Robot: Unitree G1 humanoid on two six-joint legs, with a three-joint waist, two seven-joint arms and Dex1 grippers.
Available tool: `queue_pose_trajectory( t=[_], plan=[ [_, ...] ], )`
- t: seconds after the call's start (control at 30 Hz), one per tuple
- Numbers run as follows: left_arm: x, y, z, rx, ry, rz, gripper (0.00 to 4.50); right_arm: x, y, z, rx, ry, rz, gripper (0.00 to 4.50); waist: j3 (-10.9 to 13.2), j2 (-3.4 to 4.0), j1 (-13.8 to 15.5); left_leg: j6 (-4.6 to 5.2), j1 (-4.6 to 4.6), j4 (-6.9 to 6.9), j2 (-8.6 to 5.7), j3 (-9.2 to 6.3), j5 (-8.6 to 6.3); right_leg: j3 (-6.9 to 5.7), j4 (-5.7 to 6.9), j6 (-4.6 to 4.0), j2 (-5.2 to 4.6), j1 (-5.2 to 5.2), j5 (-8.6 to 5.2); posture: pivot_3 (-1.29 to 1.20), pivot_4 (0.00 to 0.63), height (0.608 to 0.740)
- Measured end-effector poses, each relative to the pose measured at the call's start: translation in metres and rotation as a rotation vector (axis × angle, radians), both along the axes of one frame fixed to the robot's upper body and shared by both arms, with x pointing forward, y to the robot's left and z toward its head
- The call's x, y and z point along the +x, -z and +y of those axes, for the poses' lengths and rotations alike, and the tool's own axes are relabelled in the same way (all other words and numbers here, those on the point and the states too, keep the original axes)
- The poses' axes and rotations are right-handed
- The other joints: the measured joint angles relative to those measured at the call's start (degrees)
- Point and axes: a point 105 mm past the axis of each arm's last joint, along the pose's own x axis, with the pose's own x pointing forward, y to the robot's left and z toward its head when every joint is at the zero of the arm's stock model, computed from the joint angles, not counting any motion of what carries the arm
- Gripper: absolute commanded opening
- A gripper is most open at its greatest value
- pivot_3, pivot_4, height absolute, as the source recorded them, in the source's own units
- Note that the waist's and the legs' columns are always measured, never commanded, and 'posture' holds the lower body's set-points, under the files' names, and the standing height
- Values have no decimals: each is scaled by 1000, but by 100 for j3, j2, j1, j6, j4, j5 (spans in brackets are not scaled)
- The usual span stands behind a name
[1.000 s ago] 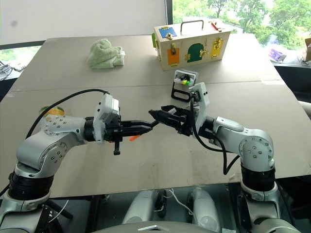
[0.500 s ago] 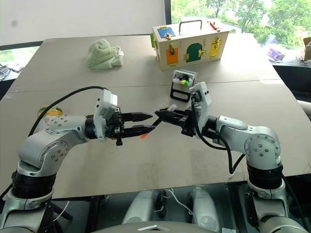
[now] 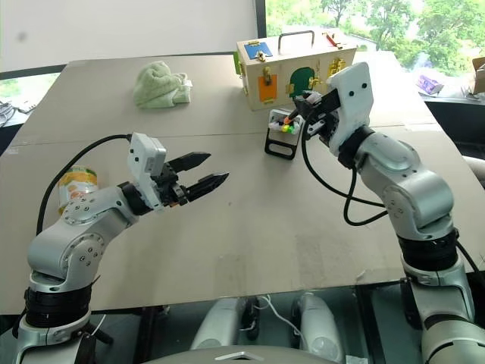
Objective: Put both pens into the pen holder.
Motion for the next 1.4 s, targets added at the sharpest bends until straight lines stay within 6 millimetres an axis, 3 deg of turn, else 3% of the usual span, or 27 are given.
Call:
queue_pose_trajectory(
  t=[0.2, 0.4, 0.57, 0.6, 0.63, 0.73, 0.9, 0.97, 1.0, 1.03, 1.13, 1.27, 1.4],
  plan=[
    [1, -2, 1, -6, -18, -15, 3586, 11, 8, 4, -70, 61, -77, 107, -1, -1, -3, 0, 0, 1, 0, 0, 0, 0, 0, 0, -1, 1, 0, 0, 150, 740],
    [1, -4, 0, -16, -27, -27, 3586, 30, 33, 10, -153, 115, -105, 107, 0, -1, -25, -1, 1, 1, 0, 0, 1, 0, 0, -3, 0, 1, 2, 0, 150, 740],
    [1, -4, 0, -16, -30, -29, 3586, 42, 51, 17, -206, 129, -118, 2347, 0, -1, -35, -1, 2, 1, 0, 0, 1, 0, 2, -5, 0, 1, 3, 0, 150, 740],
    [1, -4, 0, -17, -31, -30, 3586, 44, 54, 18, -213, 130, -119, 2988, 0, 0, -36, -1, 1, 1, -1, 0, 1, 0, 2, -7, 0, 1, 4, 0, 150, 740],
    [1, -4, 0, -17, -31, -30, 3586, 43, 54, 19, -215, 129, -122, 3126, 0, 0, -36, -1, 1, 1, 0, 0, 1, 1, 2, -7, 0, 1, 4, 0, 150, 740],
    [1, -4, 0, -17, -31, -32, 3586, 42, 53, 21, -227, 109, -134, 4474, 0, 0, -37, -1, 2, 1, 0, 0, 1, 1, 2, -8, 0, 1, 5, 0, 150, 740],
    [-2, 0, 1, -16, -34, -17, 3586, 15, 54, 17, -132, -29, -84, 4474, 0, 0, -16, -1, 0, 1, 0, -2, 0, 0, -1, -22, -1, 3, 13, 0, 150, 740],
    [-3, 1, 1, -28, -34, -7, 3586, -3, 60, 6, -134, -95, -31, 4474, 0, 0, 11, -1, -1, 1, 0, -4, 0, -1, -5, -22, -2, 4, 12, 0, 150, 740],
    [-5, -2, 4, -47, -43, -1, 4137, -15, 69, -7, -153, -119, 19, 4500, 0, 0, 30, -1, 0, 1, 0, -5, -1, -3, -8, -20, -3, 5, 11, 0, 150, 740],
    [-5, -3, 6, -52, -51, -4, 4416, -17, 73, -12, -160, -120, 42, 4500, 0, 0, 31, 0, 2, 1, 0, -6, -1, -2, -8, -18, -3, 6, 10, 0, 150, 740],
    [-14, -6, 8, -47, -56, -5, 4416, -32, 86, -34, -182, -115, 122, 4500, 0, 0, 18, -1, 6, 0, 1, -5, -1, 0, -7, -3, -3, 6, 0, 0, 150, 740],
    [-32, 26, 34, -4, -171, 112, 4416, -58, 110, -73, -240, -70, 240, 4500, 0, 1, 13, -1, 9, -7, 4, -4, -2, 1, -7, -2, -1, 6, -2, 0, 150, 740],
    [-55, 49, 60, 17, -283, 206, 4416, -80, 122, -92, -258, -76, 305, 4500, 0, 1, 32, -22, 8, -6, 6, -5, -20, -1, -13, -1, -3, 4, -4, 0, 150, 740]
  ],
)
